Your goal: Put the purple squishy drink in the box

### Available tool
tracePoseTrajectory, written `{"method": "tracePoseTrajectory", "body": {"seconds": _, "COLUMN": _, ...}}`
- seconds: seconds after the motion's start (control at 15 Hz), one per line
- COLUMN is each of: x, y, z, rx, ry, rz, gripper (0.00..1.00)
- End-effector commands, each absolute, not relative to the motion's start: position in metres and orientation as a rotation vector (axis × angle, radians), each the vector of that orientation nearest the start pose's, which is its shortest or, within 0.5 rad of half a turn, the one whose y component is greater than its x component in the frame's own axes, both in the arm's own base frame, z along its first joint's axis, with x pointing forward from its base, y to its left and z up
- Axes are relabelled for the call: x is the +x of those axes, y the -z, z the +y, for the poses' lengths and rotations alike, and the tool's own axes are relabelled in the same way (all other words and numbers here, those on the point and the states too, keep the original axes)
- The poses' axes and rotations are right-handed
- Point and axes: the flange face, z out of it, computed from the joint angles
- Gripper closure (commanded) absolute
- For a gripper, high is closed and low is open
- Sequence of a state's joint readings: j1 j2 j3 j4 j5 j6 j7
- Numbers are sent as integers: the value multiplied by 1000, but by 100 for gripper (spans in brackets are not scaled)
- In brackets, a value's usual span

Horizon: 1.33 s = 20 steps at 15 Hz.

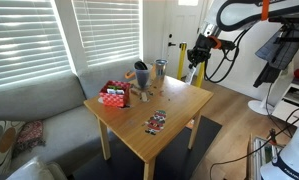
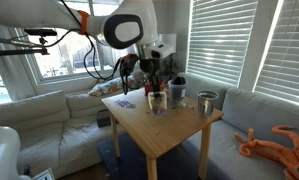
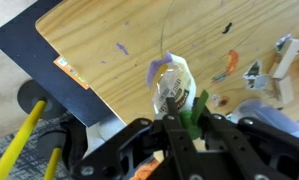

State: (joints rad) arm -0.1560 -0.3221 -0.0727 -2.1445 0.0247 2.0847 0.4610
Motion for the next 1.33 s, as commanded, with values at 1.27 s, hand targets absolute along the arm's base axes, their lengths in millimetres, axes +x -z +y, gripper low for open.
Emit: {"method": "tracePoseTrajectory", "body": {"seconds": 1.27, "x": 602, "y": -713, "z": 35, "rx": -2863, "ry": 925, "rz": 118, "gripper": 95}}
